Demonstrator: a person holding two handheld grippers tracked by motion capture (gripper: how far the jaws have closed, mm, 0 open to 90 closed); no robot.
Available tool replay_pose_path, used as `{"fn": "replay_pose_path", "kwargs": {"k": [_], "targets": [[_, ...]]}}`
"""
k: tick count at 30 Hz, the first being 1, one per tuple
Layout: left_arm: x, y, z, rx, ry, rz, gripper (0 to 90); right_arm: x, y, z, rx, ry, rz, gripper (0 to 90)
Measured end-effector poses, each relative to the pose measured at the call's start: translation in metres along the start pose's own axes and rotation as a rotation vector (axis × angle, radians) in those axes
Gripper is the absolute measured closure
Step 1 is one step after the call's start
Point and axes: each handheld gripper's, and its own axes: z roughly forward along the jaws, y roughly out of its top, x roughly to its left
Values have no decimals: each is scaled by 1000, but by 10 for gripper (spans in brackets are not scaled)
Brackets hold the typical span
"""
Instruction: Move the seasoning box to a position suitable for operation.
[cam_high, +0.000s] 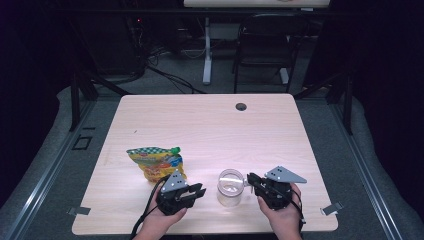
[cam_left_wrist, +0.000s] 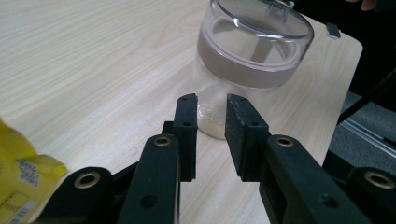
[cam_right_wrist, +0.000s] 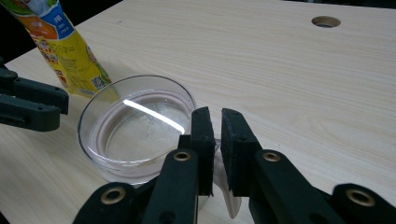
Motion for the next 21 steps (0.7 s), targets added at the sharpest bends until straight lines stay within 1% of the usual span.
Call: {"fn": "replay_pose_path", "kwargs": {"k": [2,7,12,16,18,19,20,21], "targets": [[-1,1,2,2,-3,4,751,0,0,0,-1,0,0,836],[-5,5,8,15,-17,16,792,-1,0,0,-2,5,0,836],[-9,8,14,19,-31,33,851,-1,-1,0,-4,5,2,837],[-11,10,19,28,-32,36,892,-1,-1,0,-7,8,4,839],[-11,10,22,25,-31,34,900,-1,-1,0,-7,8,2,839],[-11,10,22,32,-25,35,900,-1,-1,0,-8,8,2,839],[-11,10,24,35,-35,35,900,-1,-1,0,-7,7,1,839],[-12,10,25,36,-34,34,900,-1,-2,0,-10,8,4,839]]}}
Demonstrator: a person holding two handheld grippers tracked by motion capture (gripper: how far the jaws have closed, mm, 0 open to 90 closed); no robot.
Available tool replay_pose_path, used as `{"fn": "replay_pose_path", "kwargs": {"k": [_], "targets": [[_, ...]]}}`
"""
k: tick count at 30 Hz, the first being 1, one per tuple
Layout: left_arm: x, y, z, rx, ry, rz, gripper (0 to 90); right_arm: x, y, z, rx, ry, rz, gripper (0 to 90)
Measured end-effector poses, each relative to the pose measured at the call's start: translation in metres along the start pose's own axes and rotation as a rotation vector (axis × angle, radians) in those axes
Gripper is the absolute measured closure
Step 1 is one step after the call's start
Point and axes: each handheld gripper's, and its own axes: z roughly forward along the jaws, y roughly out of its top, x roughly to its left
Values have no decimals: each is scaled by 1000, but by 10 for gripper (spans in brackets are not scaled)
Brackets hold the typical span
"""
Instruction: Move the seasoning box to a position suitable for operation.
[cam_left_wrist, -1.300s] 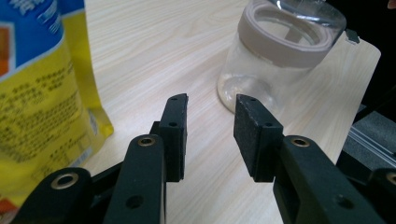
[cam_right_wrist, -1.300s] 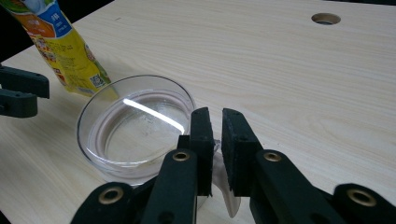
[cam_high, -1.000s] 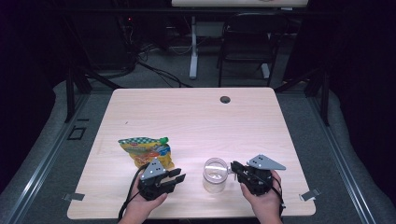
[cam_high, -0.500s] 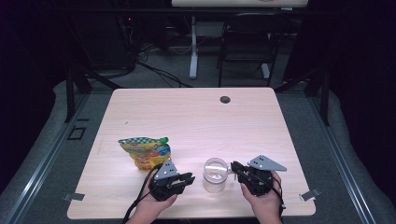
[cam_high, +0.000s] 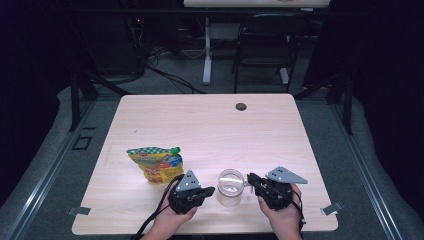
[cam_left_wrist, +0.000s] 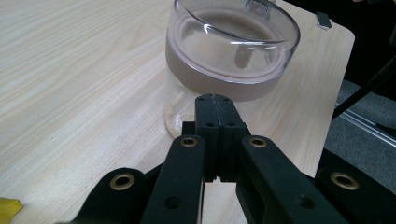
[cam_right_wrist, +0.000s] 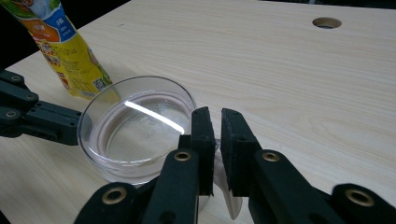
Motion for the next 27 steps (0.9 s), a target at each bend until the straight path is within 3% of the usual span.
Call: {"fn": "replay_pose_path", "kwargs": {"k": [27], "targets": [[-1,7,4,-10,-20,-6,900,2,-2,-2,-2,-1,-10,833]]}}
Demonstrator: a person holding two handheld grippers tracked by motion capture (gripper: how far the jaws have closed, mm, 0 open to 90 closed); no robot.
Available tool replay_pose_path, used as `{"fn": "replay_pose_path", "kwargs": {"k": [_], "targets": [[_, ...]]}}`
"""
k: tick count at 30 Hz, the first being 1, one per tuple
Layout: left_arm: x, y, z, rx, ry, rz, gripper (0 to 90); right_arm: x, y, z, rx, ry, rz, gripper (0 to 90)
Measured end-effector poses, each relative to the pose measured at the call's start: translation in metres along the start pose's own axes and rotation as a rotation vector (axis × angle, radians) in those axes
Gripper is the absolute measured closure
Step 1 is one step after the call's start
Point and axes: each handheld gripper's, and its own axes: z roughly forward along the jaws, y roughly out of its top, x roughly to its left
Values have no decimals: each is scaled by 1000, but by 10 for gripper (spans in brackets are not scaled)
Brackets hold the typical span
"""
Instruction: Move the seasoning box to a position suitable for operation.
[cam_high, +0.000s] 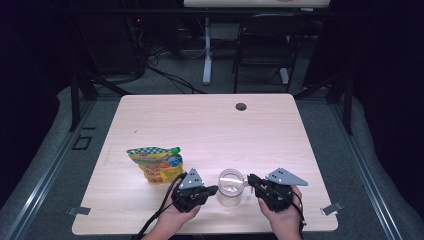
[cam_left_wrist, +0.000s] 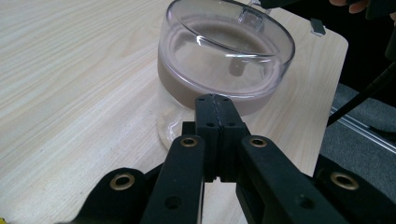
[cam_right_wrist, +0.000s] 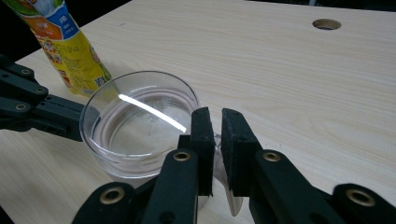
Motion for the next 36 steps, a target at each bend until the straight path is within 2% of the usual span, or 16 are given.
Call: {"fn": "replay_pose_path", "kwargs": {"k": [9,13,16,18,22,28,33,36], "targets": [[-2,6,-2,-10,-3,19,900,5,5,-4,9,0,-15,769],[-4,10,-1,-18,-12,23,900,9,10,-11,12,-16,-48,736],[-5,12,-1,-24,-17,26,900,11,6,-16,24,-18,-55,715],[-6,14,-1,-21,-17,29,900,13,-4,-19,28,-16,-50,677],[-8,18,-2,-23,-11,34,900,15,-10,-19,34,-5,-55,646],[-10,27,-3,-28,-12,43,900,25,-17,-14,54,4,-134,552],[-11,32,-4,-35,-10,47,900,33,-19,-9,44,-42,-195,473],[-12,34,-4,-42,-11,48,900,35,-19,-7,25,-51,-203,454]]}}
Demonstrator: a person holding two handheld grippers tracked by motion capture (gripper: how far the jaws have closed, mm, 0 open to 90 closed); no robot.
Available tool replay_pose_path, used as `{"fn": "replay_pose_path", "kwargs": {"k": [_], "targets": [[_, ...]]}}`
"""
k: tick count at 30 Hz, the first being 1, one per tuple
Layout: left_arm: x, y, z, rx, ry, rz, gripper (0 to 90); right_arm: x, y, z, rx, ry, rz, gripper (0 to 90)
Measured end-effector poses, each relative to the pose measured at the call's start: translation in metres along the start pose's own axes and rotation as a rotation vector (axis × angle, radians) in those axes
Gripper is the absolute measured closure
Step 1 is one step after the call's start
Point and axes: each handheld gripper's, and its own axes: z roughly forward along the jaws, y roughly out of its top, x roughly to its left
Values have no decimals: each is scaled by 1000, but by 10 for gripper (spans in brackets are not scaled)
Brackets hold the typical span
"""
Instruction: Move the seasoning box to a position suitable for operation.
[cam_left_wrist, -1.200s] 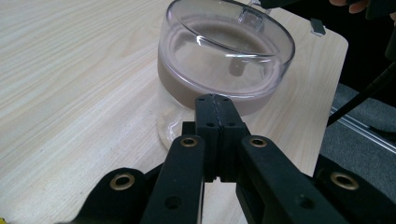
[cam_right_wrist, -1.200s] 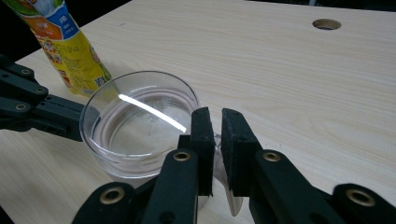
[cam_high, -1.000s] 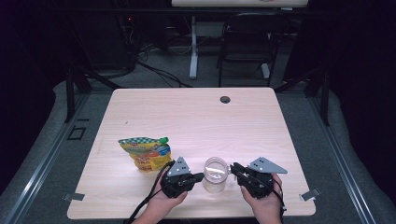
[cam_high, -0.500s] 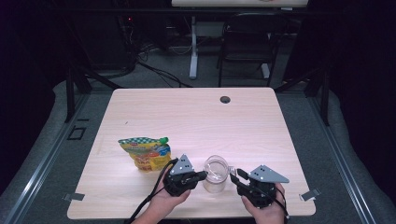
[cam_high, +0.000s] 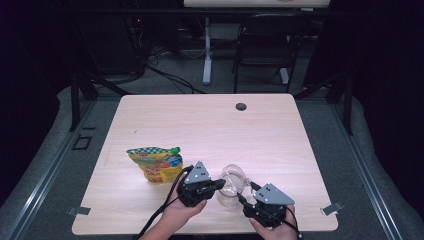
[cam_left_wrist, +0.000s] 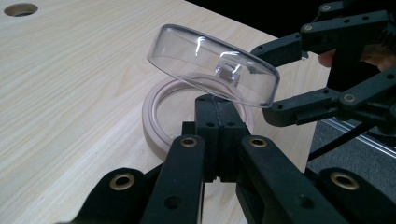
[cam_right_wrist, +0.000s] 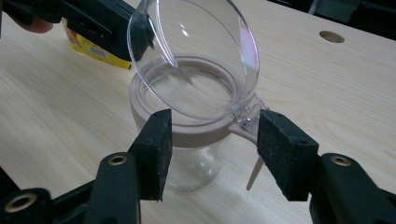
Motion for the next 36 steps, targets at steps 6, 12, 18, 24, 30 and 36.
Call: {"fn": "replay_pose_path", "kwargs": {"k": [6,12,18,24,30,36], "targets": [[-1,1,0,0,0,4,900,4,3,3,-34,-16,-32,454],[1,-3,0,11,12,3,900,7,4,6,-46,-16,-46,464],[3,-9,2,20,21,-6,900,5,4,4,-63,-2,-27,476],[4,-13,5,29,18,-14,900,4,4,3,-66,-1,-24,485],[5,-15,5,28,20,-17,900,2,4,1,-73,0,-16,511],[4,-15,5,27,21,-16,898,0,2,-2,-85,-4,-3,555]]}}
